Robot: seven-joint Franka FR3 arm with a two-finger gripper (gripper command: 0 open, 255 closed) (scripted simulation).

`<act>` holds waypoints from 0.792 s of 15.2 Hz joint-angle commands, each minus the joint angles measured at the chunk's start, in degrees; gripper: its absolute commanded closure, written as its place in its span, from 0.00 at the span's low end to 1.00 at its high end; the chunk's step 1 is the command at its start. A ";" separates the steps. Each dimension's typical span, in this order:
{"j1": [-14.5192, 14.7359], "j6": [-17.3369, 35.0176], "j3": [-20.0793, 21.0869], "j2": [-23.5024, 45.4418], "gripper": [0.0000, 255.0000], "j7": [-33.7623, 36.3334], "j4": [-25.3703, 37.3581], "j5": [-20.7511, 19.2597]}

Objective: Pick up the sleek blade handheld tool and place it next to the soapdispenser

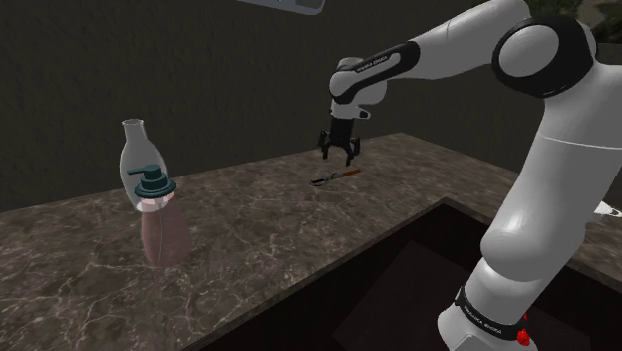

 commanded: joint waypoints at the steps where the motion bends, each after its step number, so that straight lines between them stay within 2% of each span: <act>1: -0.74 1.57 -1.02 3.03 0.00 3.90 1.68 0.35; 3: -1.51 2.83 -2.16 5.85 0.00 7.36 3.43 0.84; 12: -1.33 8.28 -2.14 8.24 0.00 7.55 0.39 1.05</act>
